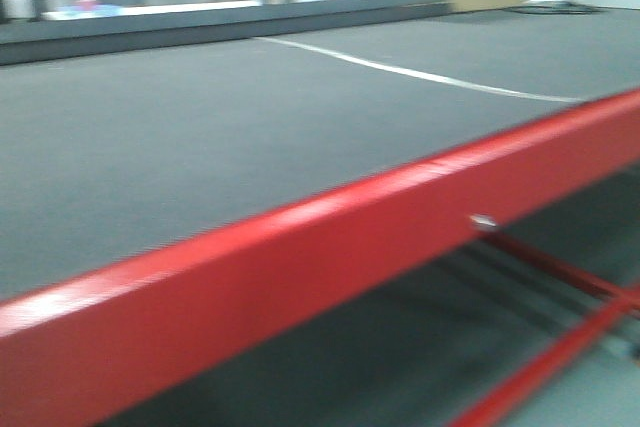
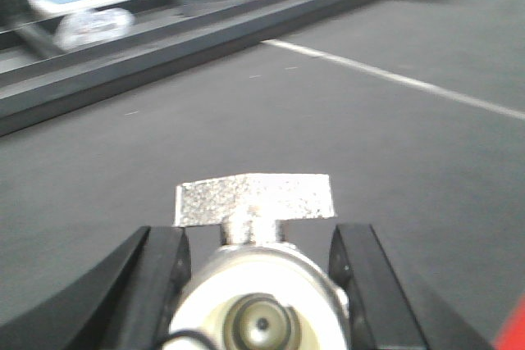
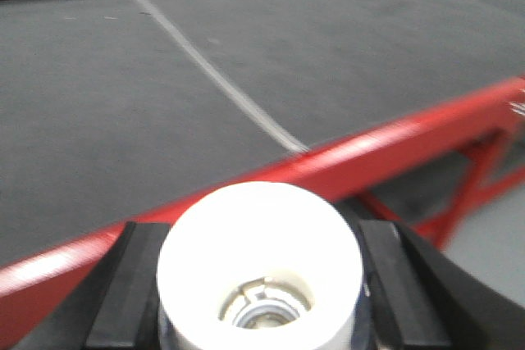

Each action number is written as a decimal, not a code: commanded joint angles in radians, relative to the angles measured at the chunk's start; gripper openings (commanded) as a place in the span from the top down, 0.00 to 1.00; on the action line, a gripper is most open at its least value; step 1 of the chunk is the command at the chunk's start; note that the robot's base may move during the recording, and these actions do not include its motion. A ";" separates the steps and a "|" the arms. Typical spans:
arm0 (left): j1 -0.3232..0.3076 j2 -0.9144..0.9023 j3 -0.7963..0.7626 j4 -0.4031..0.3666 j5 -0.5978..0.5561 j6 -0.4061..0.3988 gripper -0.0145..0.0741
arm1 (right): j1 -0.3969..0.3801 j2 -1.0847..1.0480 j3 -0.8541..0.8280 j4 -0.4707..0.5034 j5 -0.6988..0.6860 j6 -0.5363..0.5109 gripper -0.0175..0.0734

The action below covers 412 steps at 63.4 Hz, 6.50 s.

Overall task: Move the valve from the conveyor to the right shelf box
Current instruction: 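Drive away from the conveyor holding a valve in each gripper, then drive up to the steel shelf of blue bins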

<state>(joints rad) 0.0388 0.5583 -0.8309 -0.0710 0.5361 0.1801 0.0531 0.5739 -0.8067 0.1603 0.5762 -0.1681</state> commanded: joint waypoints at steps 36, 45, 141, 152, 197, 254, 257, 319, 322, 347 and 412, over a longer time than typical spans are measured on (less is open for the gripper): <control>-0.003 -0.006 -0.004 -0.006 -0.055 -0.007 0.96 | 0.001 -0.010 -0.011 0.000 -0.087 -0.006 0.98; -0.003 -0.006 -0.004 -0.006 -0.055 -0.007 0.96 | 0.001 -0.010 -0.011 0.000 -0.087 -0.006 0.98; -0.003 -0.006 -0.004 -0.006 -0.055 -0.007 0.96 | 0.001 -0.010 -0.011 0.000 -0.087 -0.006 0.98; -0.003 -0.006 -0.004 -0.006 -0.055 -0.007 0.96 | 0.001 -0.010 -0.011 0.000 -0.087 -0.006 0.98; -0.003 -0.006 -0.004 -0.006 -0.055 -0.007 0.96 | 0.001 -0.010 -0.011 0.000 -0.087 -0.006 0.98; -0.003 -0.006 -0.004 -0.006 -0.055 -0.007 0.96 | 0.001 -0.010 -0.011 0.000 -0.087 -0.006 0.98; -0.003 -0.006 -0.004 -0.006 -0.055 -0.007 0.96 | 0.001 -0.010 -0.011 0.000 -0.087 -0.006 0.98; -0.003 -0.006 -0.004 -0.006 -0.055 -0.007 0.96 | 0.001 -0.010 -0.011 0.000 -0.087 -0.006 0.98; -0.003 -0.006 -0.004 -0.006 -0.055 -0.007 0.96 | 0.001 -0.010 -0.011 0.000 -0.087 -0.006 0.98; -0.003 -0.006 -0.004 -0.006 -0.055 -0.007 0.96 | 0.001 -0.010 -0.011 0.000 -0.087 -0.006 0.98; -0.003 -0.006 -0.004 -0.006 -0.055 -0.007 0.96 | 0.001 -0.010 -0.011 0.000 -0.087 -0.006 0.98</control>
<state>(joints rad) 0.0388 0.5583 -0.8309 -0.0710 0.5354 0.1801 0.0531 0.5717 -0.8067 0.1603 0.5762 -0.1681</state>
